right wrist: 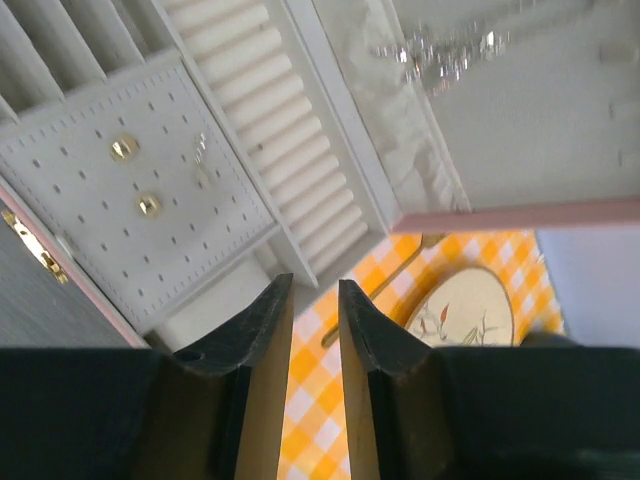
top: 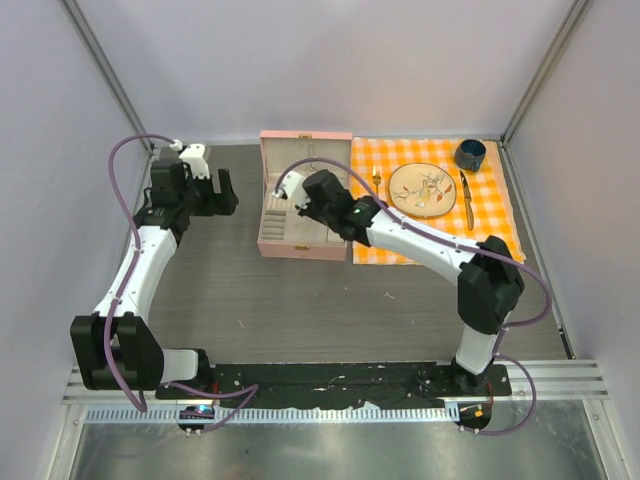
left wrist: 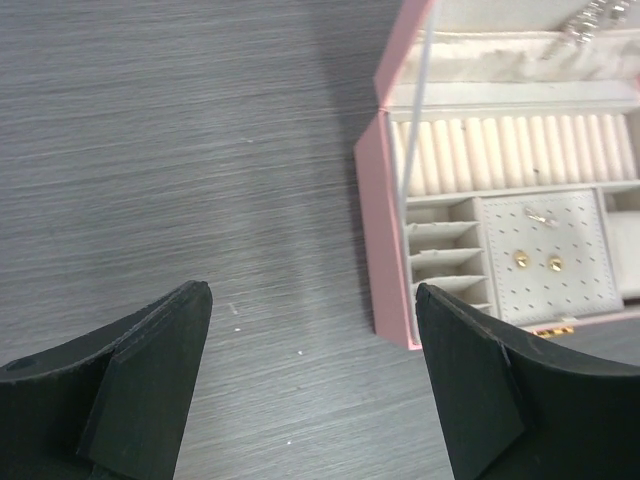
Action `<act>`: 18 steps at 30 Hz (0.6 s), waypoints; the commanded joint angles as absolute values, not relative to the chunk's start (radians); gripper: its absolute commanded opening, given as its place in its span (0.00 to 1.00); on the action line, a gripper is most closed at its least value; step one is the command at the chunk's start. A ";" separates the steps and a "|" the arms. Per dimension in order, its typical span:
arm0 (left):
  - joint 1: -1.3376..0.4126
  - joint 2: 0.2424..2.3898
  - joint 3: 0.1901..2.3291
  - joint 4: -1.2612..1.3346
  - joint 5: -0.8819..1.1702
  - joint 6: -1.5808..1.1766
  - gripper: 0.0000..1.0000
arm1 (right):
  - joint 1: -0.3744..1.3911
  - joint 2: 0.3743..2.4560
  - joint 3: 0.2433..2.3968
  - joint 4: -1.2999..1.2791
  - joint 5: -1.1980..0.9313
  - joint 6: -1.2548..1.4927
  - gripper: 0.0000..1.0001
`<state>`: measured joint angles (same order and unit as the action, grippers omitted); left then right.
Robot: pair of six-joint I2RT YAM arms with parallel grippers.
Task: Organize the mixed jewelry
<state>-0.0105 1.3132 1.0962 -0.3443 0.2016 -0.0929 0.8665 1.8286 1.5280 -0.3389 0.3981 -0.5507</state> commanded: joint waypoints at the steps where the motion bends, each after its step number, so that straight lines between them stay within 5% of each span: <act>1: -0.005 1.281 1.075 -0.318 0.363 -0.063 0.88 | 0.763 1.691 1.438 -0.426 0.240 -0.460 0.30; 18: -0.008 1.308 1.031 -0.339 0.511 -0.005 0.88 | 0.571 1.309 0.899 -0.667 -0.241 -0.578 0.32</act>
